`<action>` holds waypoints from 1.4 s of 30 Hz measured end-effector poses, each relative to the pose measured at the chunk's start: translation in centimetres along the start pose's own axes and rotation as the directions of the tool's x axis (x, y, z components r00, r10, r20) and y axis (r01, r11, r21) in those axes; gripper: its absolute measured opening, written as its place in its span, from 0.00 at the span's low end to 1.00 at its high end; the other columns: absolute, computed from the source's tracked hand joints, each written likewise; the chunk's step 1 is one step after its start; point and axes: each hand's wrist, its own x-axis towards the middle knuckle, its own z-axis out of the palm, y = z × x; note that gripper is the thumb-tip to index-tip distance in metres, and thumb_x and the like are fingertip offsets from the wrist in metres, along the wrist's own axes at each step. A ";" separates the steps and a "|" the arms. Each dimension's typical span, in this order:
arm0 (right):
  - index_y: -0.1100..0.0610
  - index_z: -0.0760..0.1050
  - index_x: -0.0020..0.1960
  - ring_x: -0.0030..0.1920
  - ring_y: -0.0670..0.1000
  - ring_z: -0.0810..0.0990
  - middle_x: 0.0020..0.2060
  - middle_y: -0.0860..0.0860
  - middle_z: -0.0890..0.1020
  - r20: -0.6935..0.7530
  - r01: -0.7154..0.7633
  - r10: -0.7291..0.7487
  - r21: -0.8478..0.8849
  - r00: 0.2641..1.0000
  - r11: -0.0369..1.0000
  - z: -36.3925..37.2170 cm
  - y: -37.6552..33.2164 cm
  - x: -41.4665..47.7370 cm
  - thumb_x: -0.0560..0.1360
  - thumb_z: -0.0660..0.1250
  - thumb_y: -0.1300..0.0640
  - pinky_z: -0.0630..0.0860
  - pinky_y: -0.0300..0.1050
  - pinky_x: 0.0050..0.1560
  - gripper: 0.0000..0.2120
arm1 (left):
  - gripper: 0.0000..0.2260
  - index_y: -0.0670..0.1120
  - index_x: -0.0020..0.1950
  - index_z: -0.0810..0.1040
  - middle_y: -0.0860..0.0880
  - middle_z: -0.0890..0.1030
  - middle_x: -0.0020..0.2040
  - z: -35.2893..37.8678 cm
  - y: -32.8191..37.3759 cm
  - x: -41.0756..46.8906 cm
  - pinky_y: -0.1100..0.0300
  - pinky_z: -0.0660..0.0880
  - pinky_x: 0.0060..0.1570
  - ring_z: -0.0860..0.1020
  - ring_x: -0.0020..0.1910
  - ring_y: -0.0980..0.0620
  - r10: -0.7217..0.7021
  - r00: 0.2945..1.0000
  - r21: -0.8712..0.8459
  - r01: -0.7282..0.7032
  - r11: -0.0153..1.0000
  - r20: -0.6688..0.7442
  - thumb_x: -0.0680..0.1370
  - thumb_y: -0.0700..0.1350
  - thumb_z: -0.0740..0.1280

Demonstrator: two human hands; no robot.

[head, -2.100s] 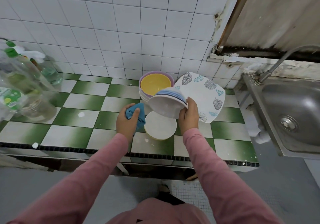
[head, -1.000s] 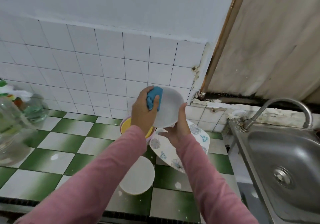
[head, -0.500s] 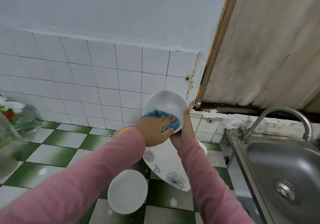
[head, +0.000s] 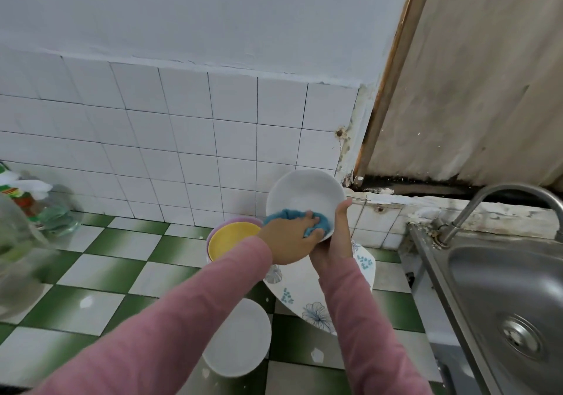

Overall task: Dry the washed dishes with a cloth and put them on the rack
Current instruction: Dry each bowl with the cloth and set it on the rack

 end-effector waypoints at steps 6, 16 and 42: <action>0.57 0.70 0.71 0.63 0.66 0.78 0.64 0.66 0.77 0.063 -0.103 0.110 -0.116 0.992 0.988 -0.3 0.4 -0.3 0.65 0.64 0.25 0.72 0.64 0.67 0.47 | 0.19 0.56 0.68 0.73 0.55 0.82 0.54 2.1 0.2 -2.1 0.57 0.75 0.55 0.79 0.52 0.54 0.033 0.924 -0.082 -0.070 0.994 -0.381 0.81 0.62 0.57; 0.53 0.63 0.76 0.67 0.66 0.74 0.69 0.64 0.73 0.143 -0.012 0.021 -0.062 0.990 0.998 -0.6 0.7 0.0 0.64 0.73 0.30 0.72 0.71 0.64 0.48 | 0.34 0.52 0.76 0.67 0.53 0.69 0.75 1.1 -6.5 -1.7 0.59 0.48 0.76 0.65 0.74 0.55 0.201 0.934 0.380 -0.078 0.922 -0.297 0.76 0.65 0.42; 0.57 0.72 0.67 0.56 0.64 0.81 0.53 0.64 0.83 0.000 -0.298 0.301 -0.148 0.954 0.943 -0.2 -0.6 -1.3 0.68 0.58 0.25 0.80 0.62 0.48 0.42 | 0.26 0.61 0.79 0.55 0.51 0.69 0.74 -0.4 -1.6 0.1 0.52 0.58 0.74 0.67 0.72 0.48 -0.086 0.971 -0.087 0.108 0.990 0.224 0.82 0.65 0.44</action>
